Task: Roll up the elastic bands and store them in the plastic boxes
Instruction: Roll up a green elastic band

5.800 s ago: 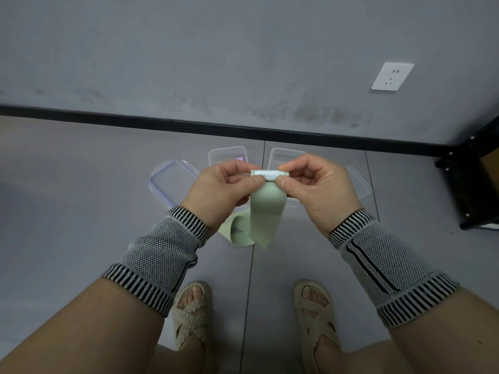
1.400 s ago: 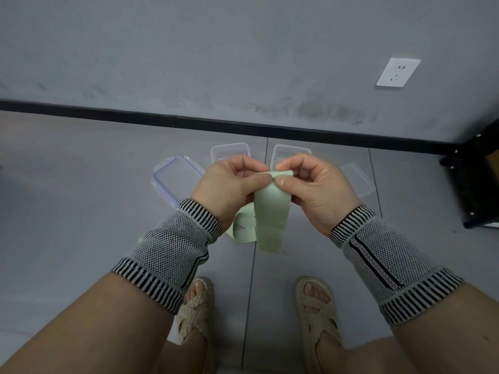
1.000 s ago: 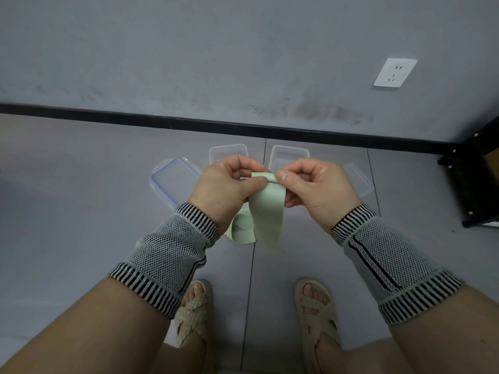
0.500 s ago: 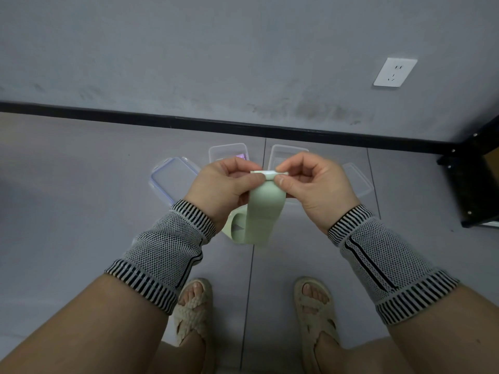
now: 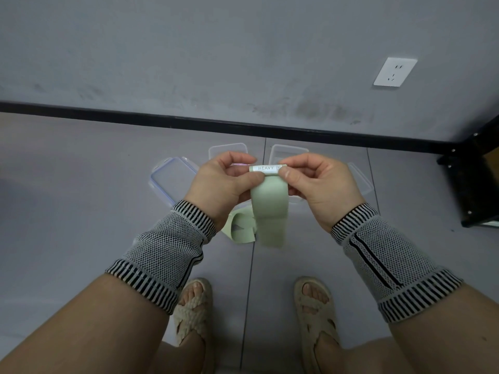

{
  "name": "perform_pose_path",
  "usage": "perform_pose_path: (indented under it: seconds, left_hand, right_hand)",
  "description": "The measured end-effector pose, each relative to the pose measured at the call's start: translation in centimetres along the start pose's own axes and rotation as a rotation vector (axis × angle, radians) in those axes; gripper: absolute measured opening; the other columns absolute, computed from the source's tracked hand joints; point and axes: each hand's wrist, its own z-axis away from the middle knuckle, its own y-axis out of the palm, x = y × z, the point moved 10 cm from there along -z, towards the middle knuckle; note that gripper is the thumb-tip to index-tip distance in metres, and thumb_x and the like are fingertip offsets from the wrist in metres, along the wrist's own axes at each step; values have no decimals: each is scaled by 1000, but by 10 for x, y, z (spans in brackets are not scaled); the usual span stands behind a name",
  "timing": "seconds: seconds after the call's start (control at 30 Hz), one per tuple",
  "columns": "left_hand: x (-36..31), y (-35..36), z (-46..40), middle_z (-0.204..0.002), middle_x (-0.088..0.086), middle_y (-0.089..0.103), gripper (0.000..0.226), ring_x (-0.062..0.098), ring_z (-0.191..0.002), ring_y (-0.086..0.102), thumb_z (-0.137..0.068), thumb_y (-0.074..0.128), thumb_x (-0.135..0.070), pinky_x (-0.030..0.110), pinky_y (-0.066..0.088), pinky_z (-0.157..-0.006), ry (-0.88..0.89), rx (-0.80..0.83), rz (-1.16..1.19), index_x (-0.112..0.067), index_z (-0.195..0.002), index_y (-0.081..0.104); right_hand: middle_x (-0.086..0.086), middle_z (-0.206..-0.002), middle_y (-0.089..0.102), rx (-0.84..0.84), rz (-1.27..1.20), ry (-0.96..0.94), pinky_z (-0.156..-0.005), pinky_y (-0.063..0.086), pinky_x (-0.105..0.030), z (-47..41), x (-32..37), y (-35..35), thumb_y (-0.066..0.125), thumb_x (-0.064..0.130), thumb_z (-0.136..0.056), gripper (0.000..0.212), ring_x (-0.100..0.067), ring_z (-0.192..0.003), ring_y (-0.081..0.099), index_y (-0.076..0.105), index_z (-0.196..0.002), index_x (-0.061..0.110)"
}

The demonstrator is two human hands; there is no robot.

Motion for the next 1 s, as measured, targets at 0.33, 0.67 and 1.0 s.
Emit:
perform_pose_path:
  seconds: [0.33, 0.67, 1.0]
  left_hand:
    - [7, 0, 0, -83, 17, 59, 8, 26, -77, 53, -83, 66, -6, 30, 46, -68, -64, -9, -14, -12, -79, 62]
    - [-3, 3, 4, -89, 15, 70, 12, 19, -78, 68, -85, 64, -3, 32, 57, -77, 100, -66, -53, -13, -90, 69]
    - [-7, 1, 5, -93, 25, 68, 12, 22, -78, 66, -87, 63, -5, 41, 57, -81, 150, -83, -165, -15, -89, 70]
  right_hand:
    - [-5, -83, 72, -60, -13, -42, -74, 57, -33, 1, 2, -3, 68, -2, -81, 22, -20, -79, 69, 67, -88, 19]
    - [1, -83, 74, -252, 122, -84, -80, 58, -38, 6, 4, -12, 72, 8, -81, 16, -16, -80, 71, 73, -84, 24]
    - [5, -79, 73, -225, 229, -81, -74, 57, -31, 5, 2, -10, 71, 15, -83, 10, -11, -76, 70, 74, -83, 25]
